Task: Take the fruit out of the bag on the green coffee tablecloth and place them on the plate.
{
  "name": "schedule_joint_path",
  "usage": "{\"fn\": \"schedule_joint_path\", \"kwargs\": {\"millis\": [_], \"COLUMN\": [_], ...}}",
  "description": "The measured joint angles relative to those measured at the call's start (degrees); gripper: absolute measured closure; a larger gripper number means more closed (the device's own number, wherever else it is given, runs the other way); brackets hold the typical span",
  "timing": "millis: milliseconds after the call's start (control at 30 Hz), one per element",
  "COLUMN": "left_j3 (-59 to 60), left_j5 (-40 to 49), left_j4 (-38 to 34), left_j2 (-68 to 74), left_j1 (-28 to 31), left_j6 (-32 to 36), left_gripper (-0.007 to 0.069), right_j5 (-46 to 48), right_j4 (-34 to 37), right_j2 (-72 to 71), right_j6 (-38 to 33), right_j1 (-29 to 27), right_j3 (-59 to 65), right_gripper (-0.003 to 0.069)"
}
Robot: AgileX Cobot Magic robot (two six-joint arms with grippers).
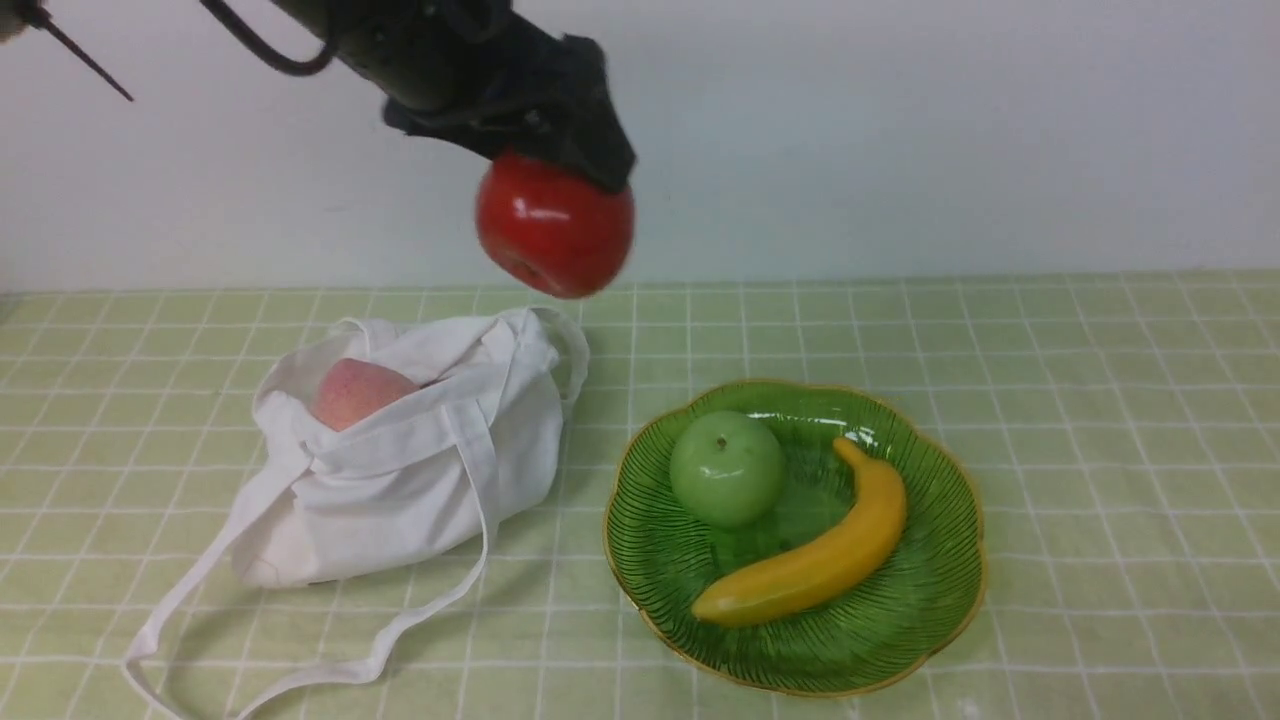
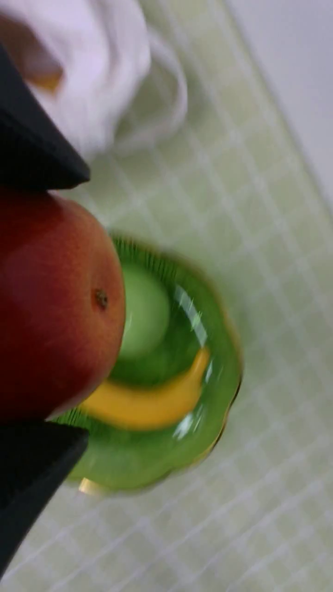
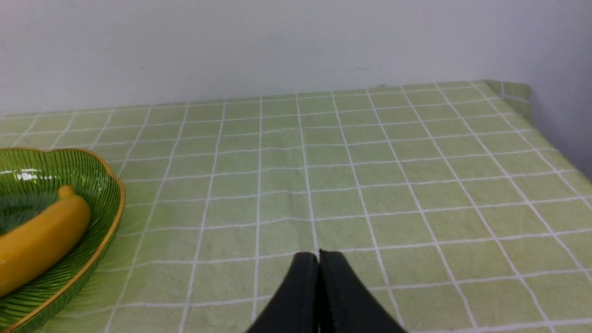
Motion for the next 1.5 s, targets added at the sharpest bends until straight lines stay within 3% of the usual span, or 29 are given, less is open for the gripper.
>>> {"fn": "schedule_joint_path", "kwargs": {"millis": [200,400,700,867,933,1067,1233,1333,1500], "left_j3": [0.00,0.00,0.00,0.00,0.00,0.00,0.00,0.00,0.00], "left_j5": [-0.70,-12.63,-22.86,-23.21,-23.21,-23.21,-22.16,-20.02,-16.95], "left_j4": [-1.42,-1.42,1.23,6.75,7.71,7.95,7.52,8.18,12.43], "left_j2": [5.78,15.16,22.66,24.39,24.88,24.95,24.33,21.93,14.34], "left_j1": [-9.94,-15.73,-16.79,-16.79,-16.79,-16.79,-16.79,-16.79,-16.79], "left_j6": [0.68,1.27,2.89,2.62,2.57,2.40,1.99,-0.45,-4.29], "left_gripper": [0.0045,0.0045,0.0045,0.0043,-0.0008,-0.0056,-0.0057,0.0010,0.0313], "right_j5": [0.00,0.00,0.00,0.00,0.00,0.00,0.00,0.00,0.00], "right_j4": [0.00,0.00,0.00,0.00,0.00,0.00,0.00,0.00,0.00], "right_j2": [0.00,0.00,0.00,0.00,0.00,0.00,0.00,0.00,0.00], "right_j6": [0.00,0.00,0.00,0.06,0.19,0.24,0.24,0.24,0.24], "right_j1": [0.00,0.00,0.00,0.00,0.00,0.00,0.00,0.00,0.00], "right_j3": [0.00,0.00,0.00,0.00,0.00,0.00,0.00,0.00,0.00], "right_gripper": [0.0674,0.0674,0.0674,0.0674,0.0674,0.0674,0.0674,0.0674,0.0674]}}
